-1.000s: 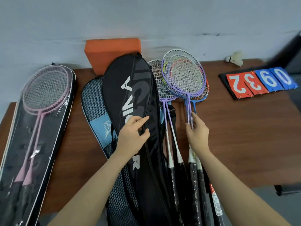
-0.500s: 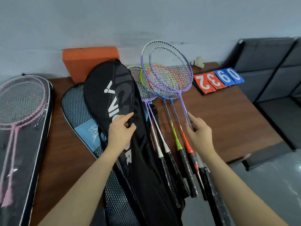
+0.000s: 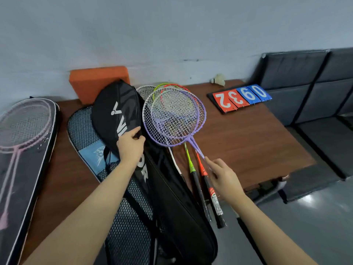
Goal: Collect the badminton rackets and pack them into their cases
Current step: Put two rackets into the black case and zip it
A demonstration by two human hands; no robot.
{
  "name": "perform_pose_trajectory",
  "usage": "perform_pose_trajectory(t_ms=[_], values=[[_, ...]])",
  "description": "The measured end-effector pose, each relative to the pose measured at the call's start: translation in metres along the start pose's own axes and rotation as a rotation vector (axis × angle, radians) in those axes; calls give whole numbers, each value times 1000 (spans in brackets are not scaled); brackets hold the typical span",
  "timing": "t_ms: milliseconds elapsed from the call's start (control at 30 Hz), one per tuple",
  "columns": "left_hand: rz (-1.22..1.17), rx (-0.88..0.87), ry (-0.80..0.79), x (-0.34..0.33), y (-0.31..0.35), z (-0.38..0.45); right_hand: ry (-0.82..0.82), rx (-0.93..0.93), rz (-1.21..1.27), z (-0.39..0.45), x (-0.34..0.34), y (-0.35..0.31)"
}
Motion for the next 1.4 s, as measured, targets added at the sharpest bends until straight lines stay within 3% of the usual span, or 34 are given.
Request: perform_pose_trajectory(t_ms=[233, 533, 667, 800, 1033, 1200, 1400], values=[[38, -49, 15, -11, 10, -31, -146, 72, 241, -24, 1, -3], [-108, -104, 71, 2, 16, -60, -268, -62, 469, -11, -1, -13], [-117, -136, 118, 18, 21, -64, -300, -80, 477, -4, -12, -22], [-79, -235, 122, 29, 32, -66, -376, 22, 406, -9, -31, -50], [-70, -305, 51, 41, 32, -65, -331, -52, 485, 25, -42, -76], [-179, -190, 88, 52, 12, -63, -295, -101, 522, 49, -57, -95], [-104, -190, 49, 71, -8, -58, -294, -72, 511, 67, -86, -135]])
Point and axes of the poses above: each hand's wrist, its own z-axis towards the middle knuckle, its own x-axis out of the back of the hand, y = z × x, the point moved 10 cm from there along z, towards the middle knuckle, and after that the axes turned 9 degrees about -x, right-handed, at the moved point
